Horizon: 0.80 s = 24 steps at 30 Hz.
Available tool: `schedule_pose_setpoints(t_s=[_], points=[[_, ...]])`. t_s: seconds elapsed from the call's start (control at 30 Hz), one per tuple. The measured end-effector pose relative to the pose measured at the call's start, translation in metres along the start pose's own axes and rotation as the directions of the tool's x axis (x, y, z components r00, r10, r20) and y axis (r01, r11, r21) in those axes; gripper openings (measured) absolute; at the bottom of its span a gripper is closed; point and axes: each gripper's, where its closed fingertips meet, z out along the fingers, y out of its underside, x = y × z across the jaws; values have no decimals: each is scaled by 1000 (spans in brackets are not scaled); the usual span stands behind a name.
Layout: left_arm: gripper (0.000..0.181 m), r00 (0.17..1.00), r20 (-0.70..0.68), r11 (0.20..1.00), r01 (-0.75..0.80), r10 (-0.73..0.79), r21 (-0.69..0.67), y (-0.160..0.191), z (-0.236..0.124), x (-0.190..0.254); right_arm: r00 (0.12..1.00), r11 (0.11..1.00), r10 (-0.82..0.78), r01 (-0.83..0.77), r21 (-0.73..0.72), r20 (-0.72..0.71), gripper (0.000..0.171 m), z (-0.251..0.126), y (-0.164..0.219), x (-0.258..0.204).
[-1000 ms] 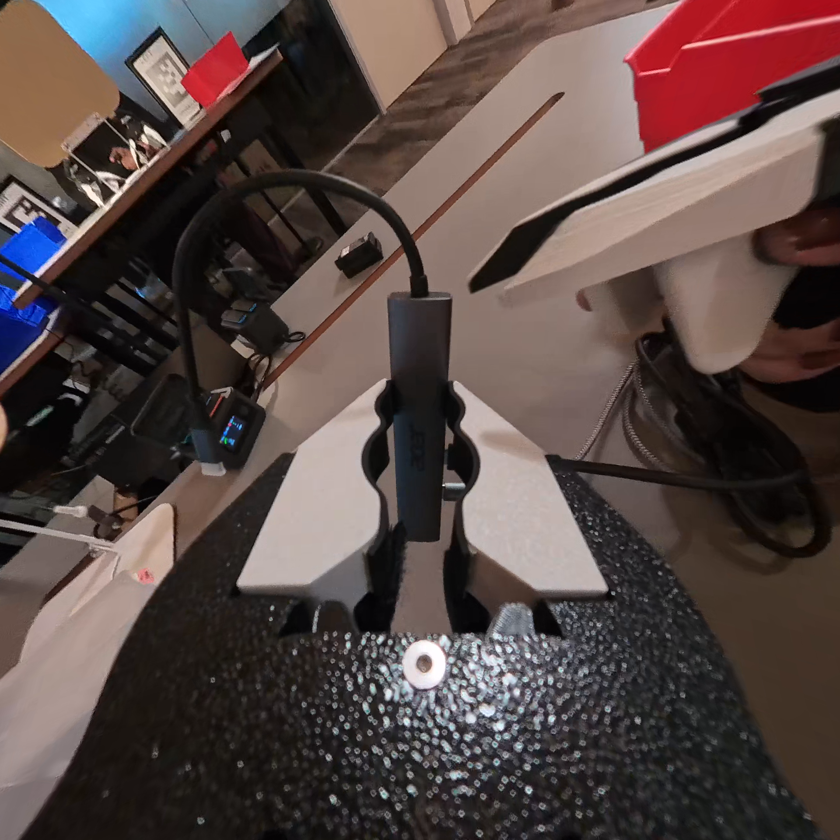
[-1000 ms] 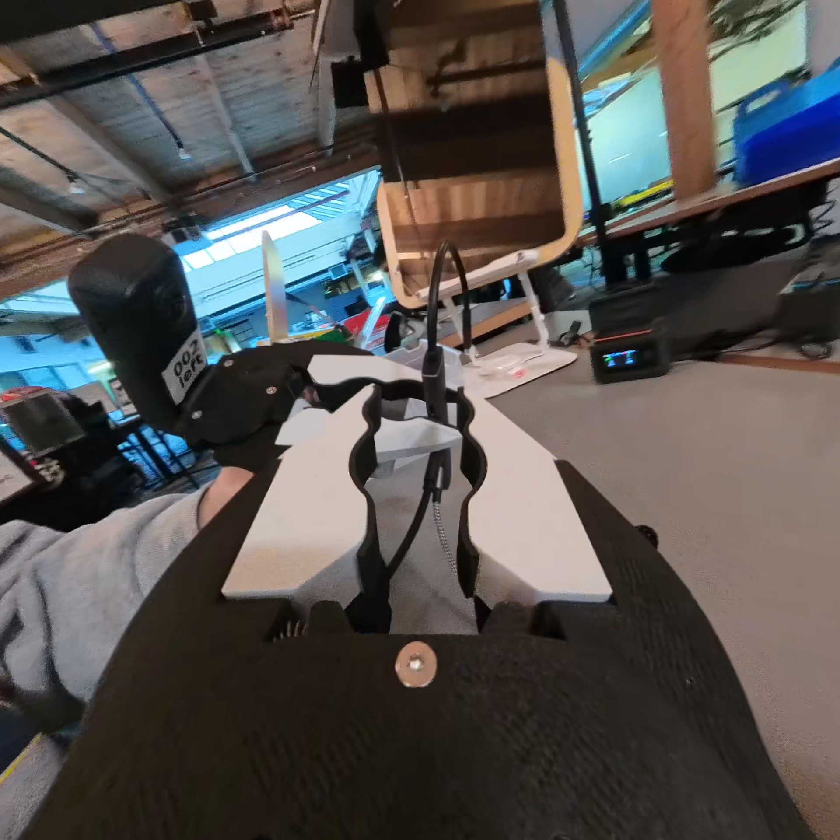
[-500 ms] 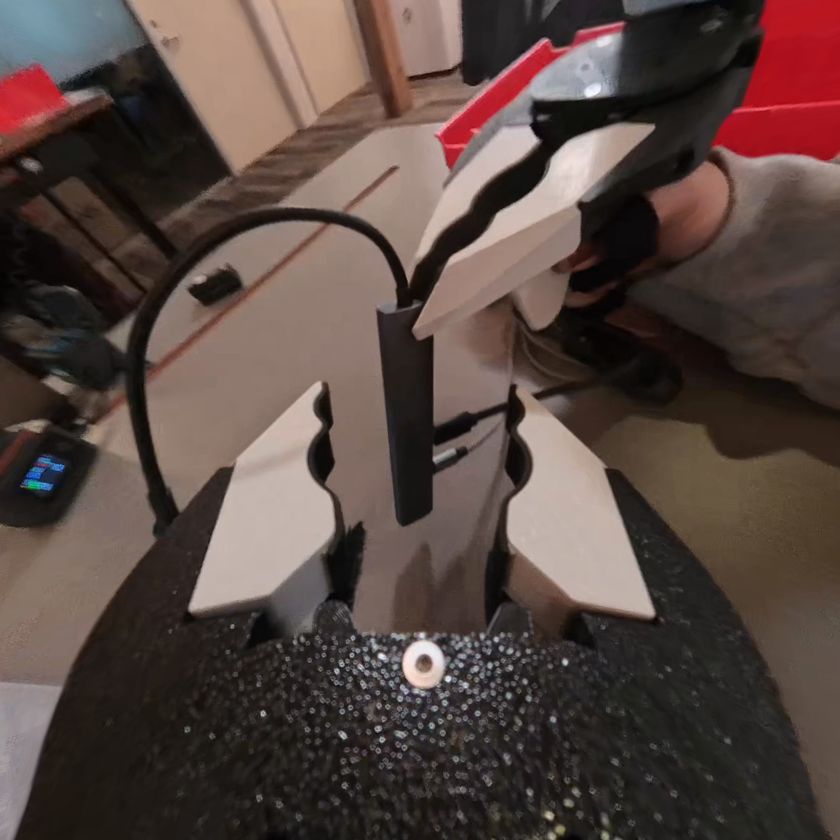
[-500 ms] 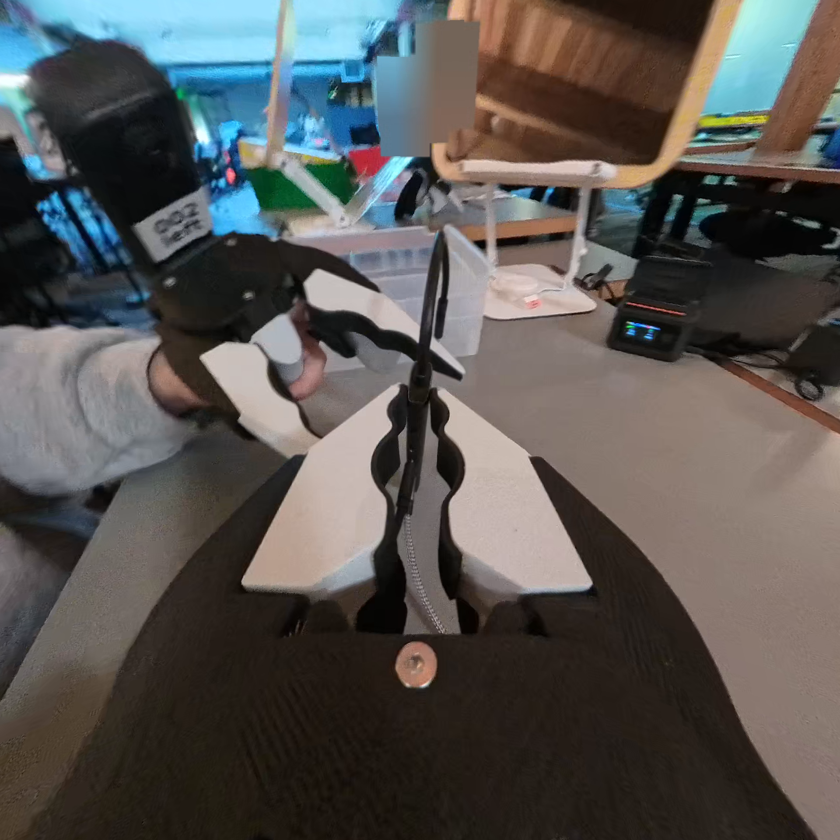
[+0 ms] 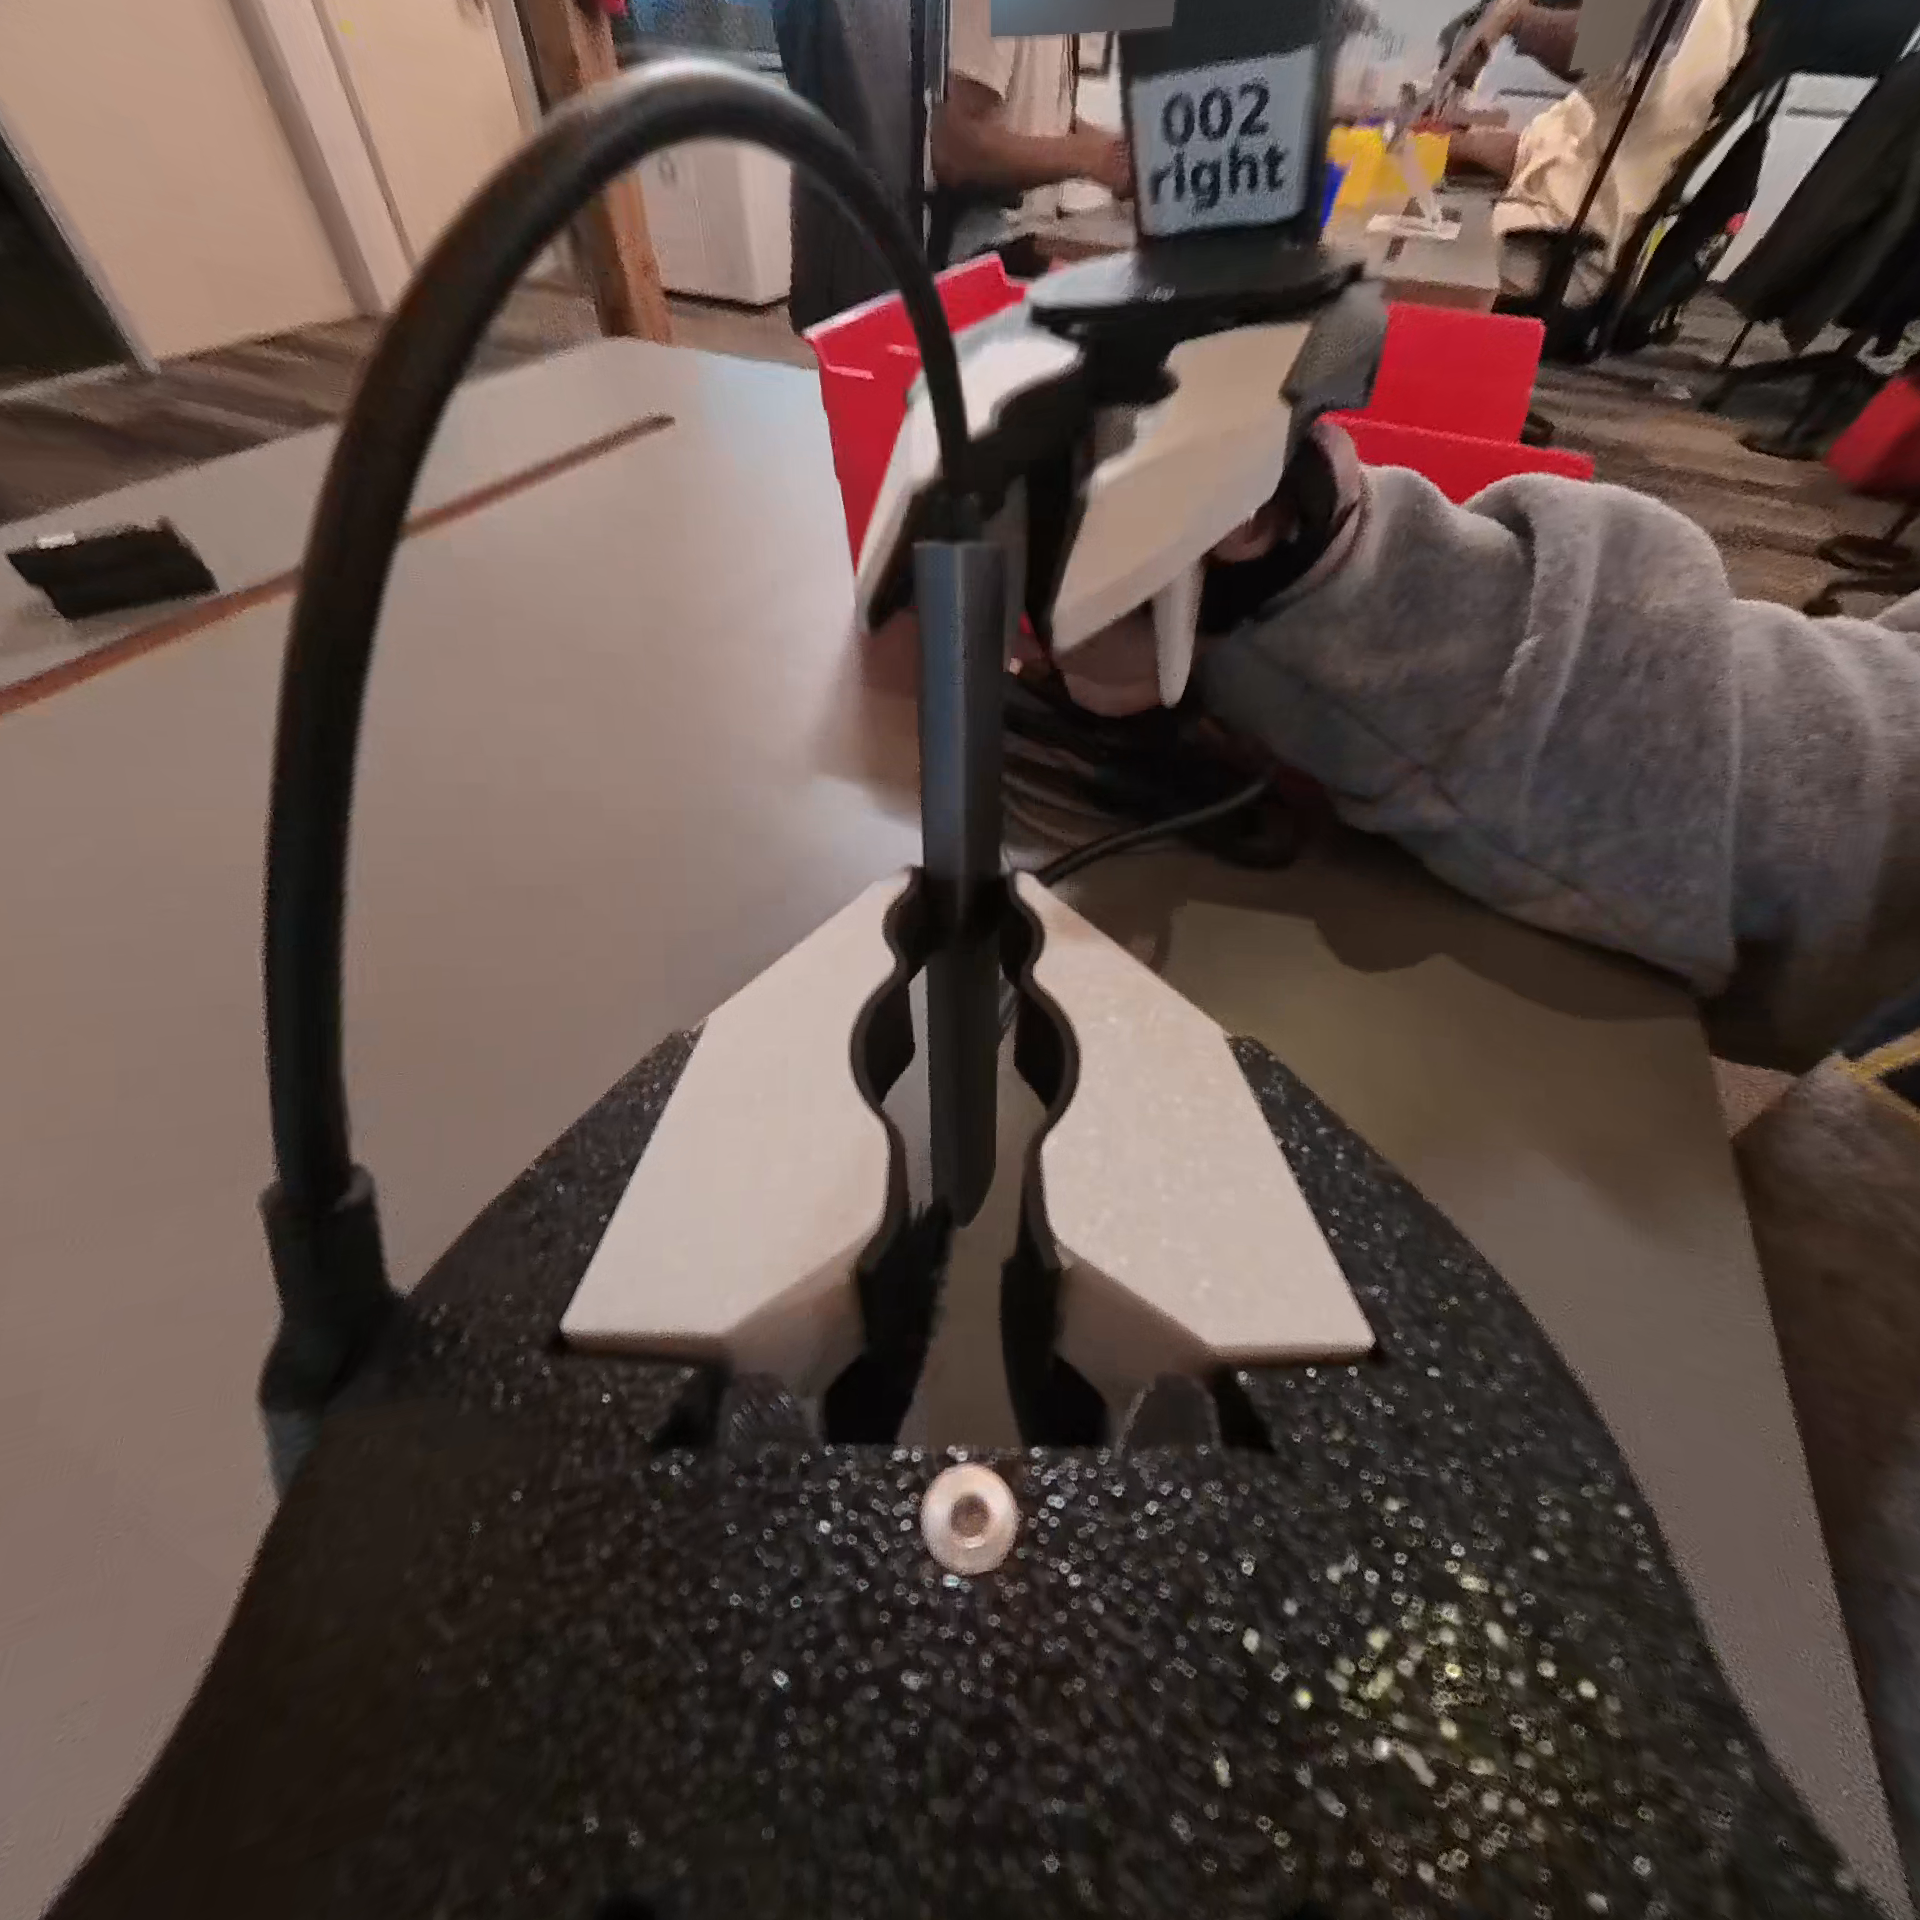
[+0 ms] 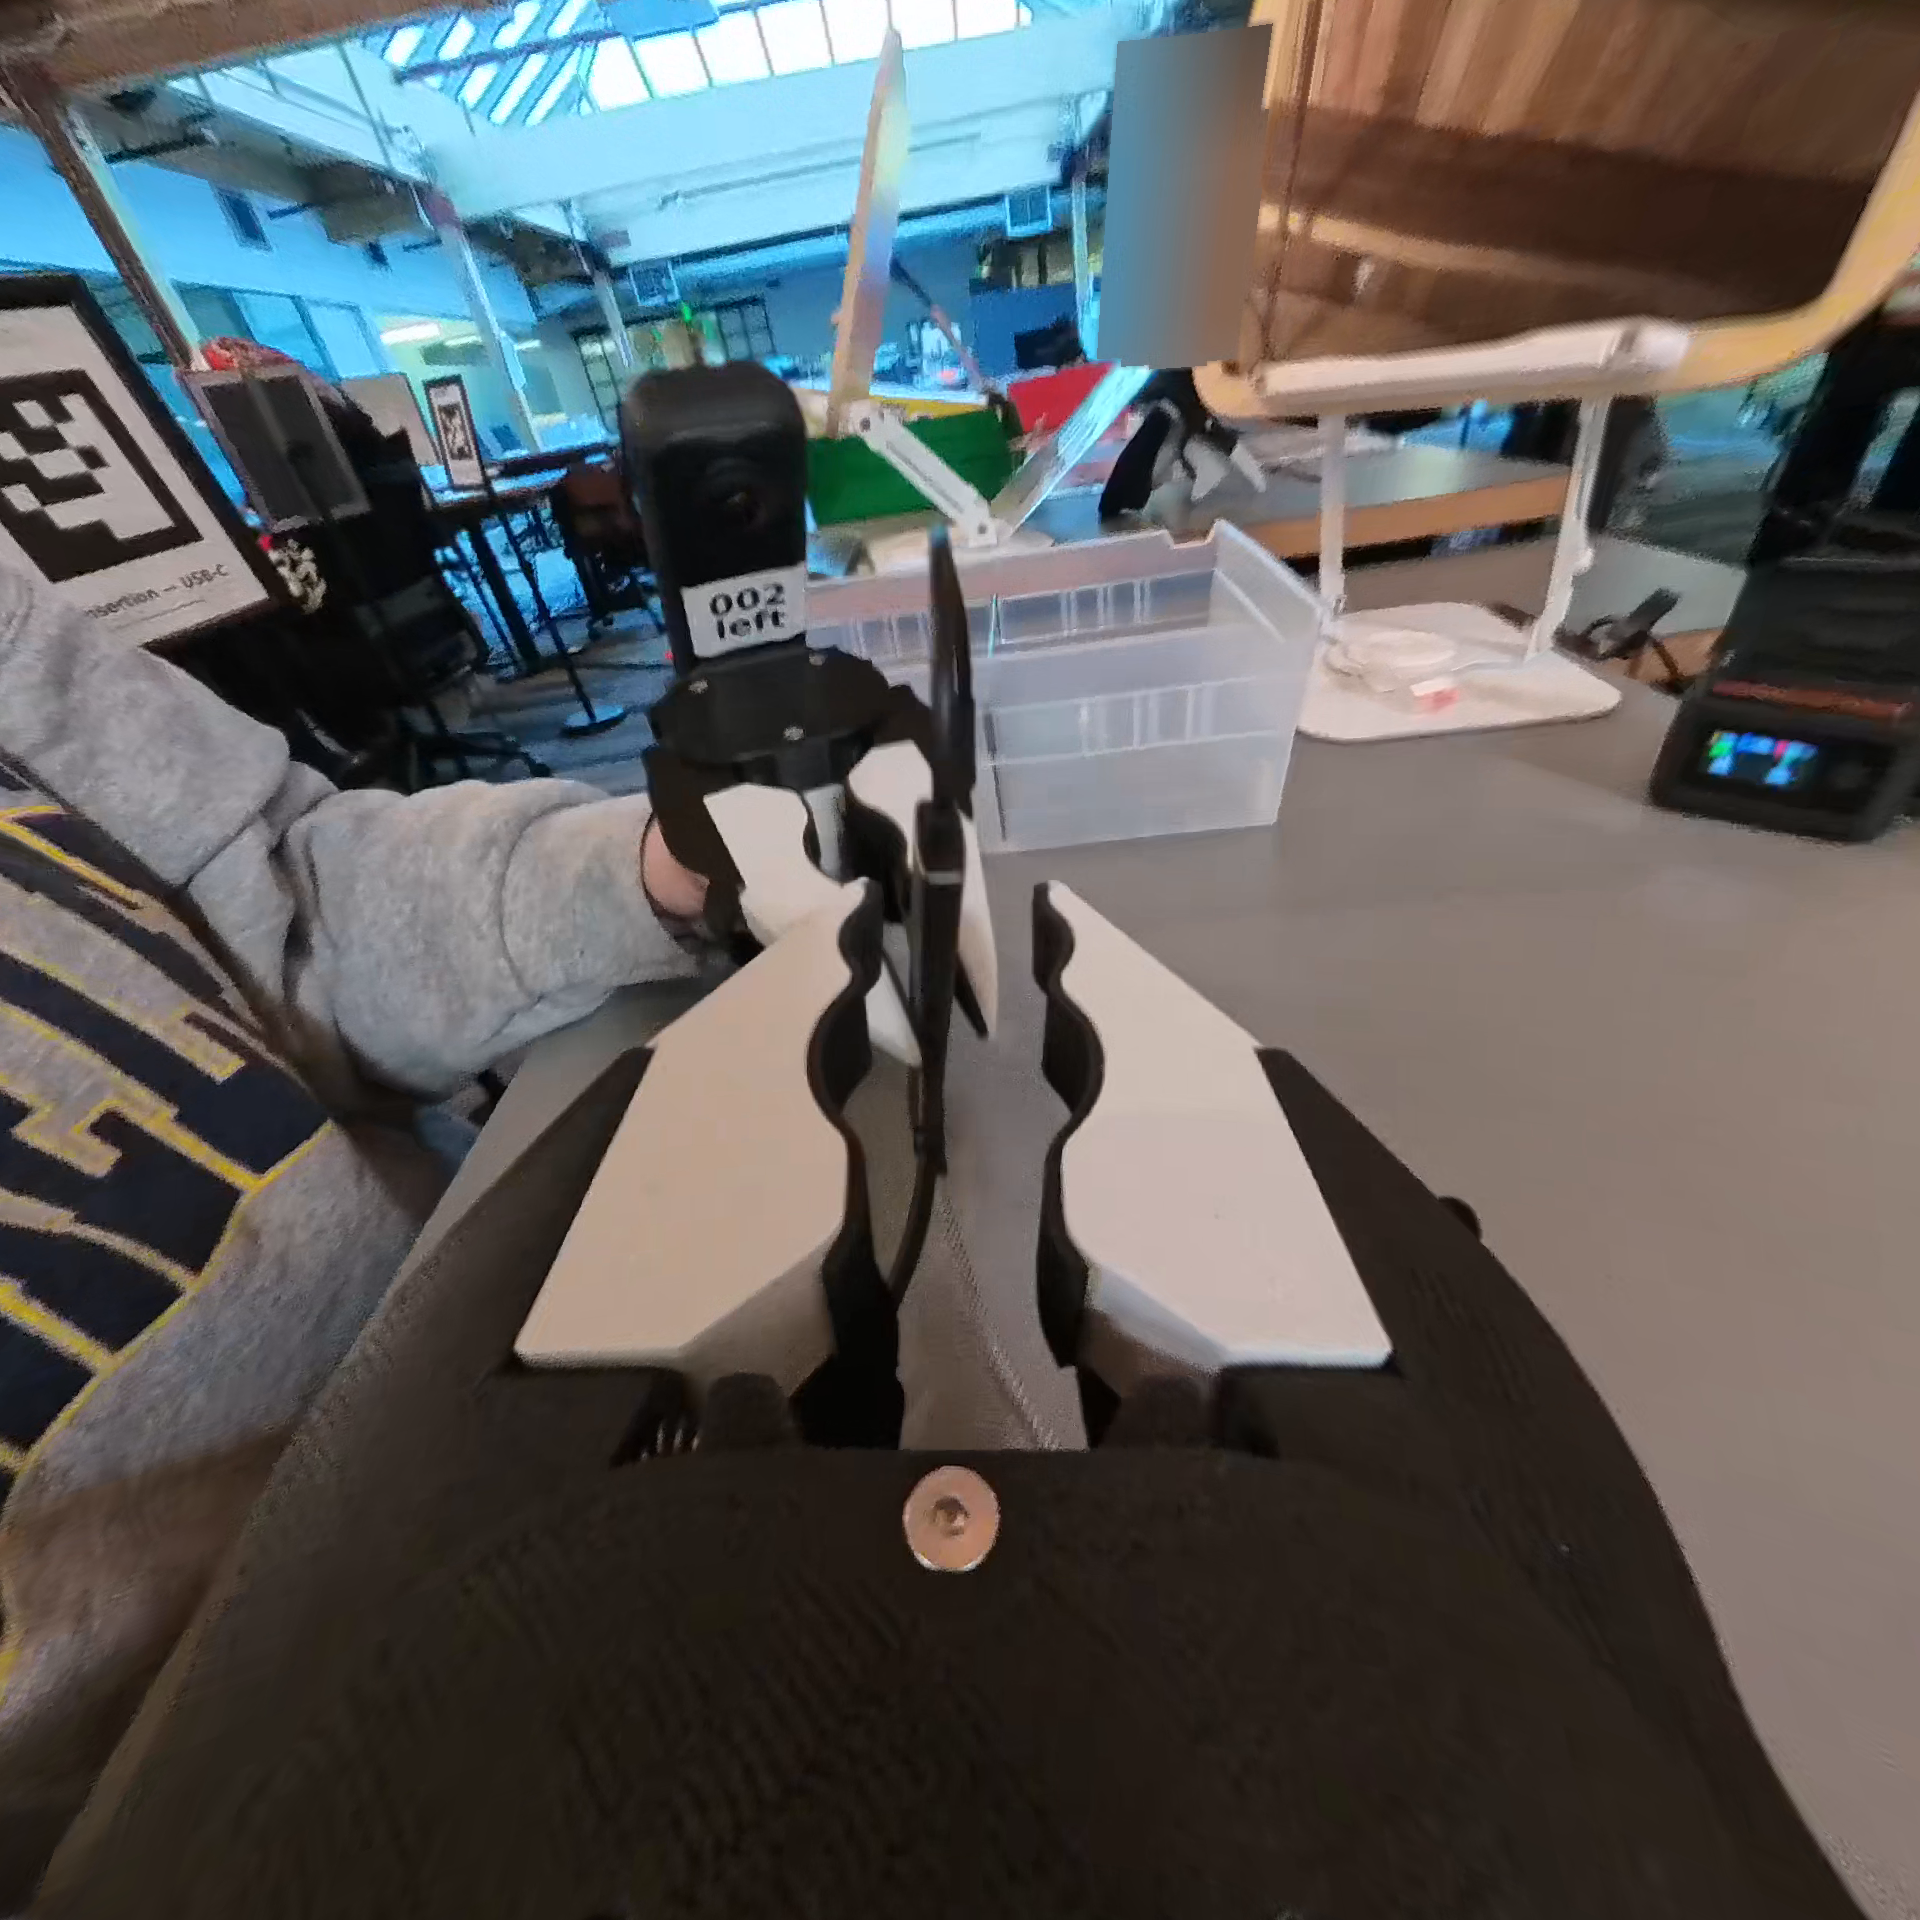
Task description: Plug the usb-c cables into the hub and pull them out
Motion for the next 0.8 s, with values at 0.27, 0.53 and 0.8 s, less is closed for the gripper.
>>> schedule_pose_setpoints(t_s=[0.27, 0.53, 0.8], points=[[10, 999, 15, 993, -49, 48, 106, -11, -3, 1, 998, 958, -45, 55, -280, 40, 20, 13, 43, -13], [12, 999, -40, 995, -26, 30, 96, -5, -9, 12, 987, 927, -147, 159, -339, 62, 5, 15, 51, -20], [10, 990, -109, 973, -113, 92, -201, 39, -24, 31, 930, 819, -329, 366, -442, 161, 5, 26, 69, -42]])
